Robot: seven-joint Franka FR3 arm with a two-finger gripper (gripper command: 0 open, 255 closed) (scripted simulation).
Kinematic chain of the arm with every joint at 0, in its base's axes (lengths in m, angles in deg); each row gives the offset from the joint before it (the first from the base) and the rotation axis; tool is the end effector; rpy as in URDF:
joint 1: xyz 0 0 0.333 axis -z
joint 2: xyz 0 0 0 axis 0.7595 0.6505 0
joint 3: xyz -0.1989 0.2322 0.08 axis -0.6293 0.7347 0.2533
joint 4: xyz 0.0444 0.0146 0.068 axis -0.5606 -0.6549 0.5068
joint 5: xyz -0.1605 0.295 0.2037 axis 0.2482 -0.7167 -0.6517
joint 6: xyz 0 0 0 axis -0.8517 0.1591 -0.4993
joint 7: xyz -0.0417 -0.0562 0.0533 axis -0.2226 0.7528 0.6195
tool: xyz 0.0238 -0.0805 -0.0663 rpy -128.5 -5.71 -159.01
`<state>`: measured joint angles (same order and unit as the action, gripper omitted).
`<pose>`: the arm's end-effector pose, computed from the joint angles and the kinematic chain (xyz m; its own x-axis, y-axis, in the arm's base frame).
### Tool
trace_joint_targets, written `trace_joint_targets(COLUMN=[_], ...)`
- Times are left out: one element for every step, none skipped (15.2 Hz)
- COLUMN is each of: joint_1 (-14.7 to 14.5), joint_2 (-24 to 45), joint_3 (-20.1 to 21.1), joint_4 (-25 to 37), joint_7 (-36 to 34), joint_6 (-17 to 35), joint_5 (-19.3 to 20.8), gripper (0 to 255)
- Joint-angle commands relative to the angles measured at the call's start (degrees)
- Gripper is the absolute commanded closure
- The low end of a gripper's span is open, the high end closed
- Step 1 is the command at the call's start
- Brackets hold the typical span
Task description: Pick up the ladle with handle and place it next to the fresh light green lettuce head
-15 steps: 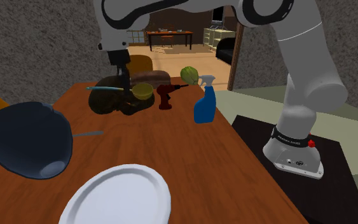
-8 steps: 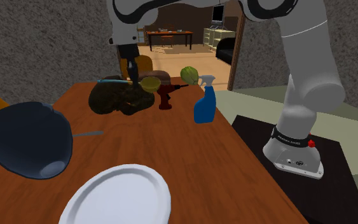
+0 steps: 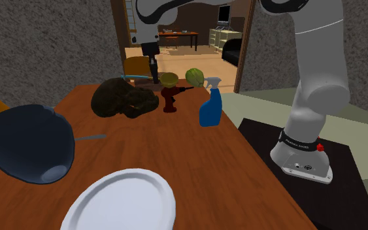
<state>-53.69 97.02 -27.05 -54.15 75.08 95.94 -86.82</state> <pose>0.6472 0.0995 0.4388 0.7638 0.6403 -0.0811 0.6245 -0.7649 -0.1578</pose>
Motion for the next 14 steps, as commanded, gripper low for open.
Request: trace_joint_targets(joint_1=[1.70, 2.50, 3.30, 4.09, 4.88, 5.67, 6.46, 7.25, 8.03, 8.82, 9.61, 10.40, 11.19, 11.99], joint_2=[-0.96, -1.22, -1.42, -1.57, -1.67, -1.71, -1.70, -1.64, -1.52, -1.35, -1.13, -0.85, -0.52, -0.14], joint_3=[-0.82, -1.24, -1.66, -2.08, -2.50, -2.93, -3.36, -3.79, -4.21, -4.64, -5.06, -5.47, -5.89, -6.29], joint_4=[-1.20, -1.54, -1.81, -2.00, -2.11, -2.15, -2.11, -2.00, -1.81, -1.54, -1.19, -0.77, -0.27, 0.32], joint_7=[2.53, 3.72, 4.91, 6.10, 7.29, 8.48, 9.66, 10.84, 12.02, 13.20, 14.38, 15.55, 16.71, 17.88], joint_6=[0.06, 0.05, 0.03, -0.02, -0.09, -0.18, -0.28, -0.41, -0.56, -0.72, -0.91, -1.12, -1.35, -1.60], joint_5=[0.01, 0.03, 0.07, 0.11, 0.15, 0.20, 0.25, 0.31, 0.36, 0.42, 0.48, 0.53, 0.58, 0.63], gripper=[255, 255, 255, 255, 255, 255, 255, 255, 255, 255, 255, 255, 255, 255])
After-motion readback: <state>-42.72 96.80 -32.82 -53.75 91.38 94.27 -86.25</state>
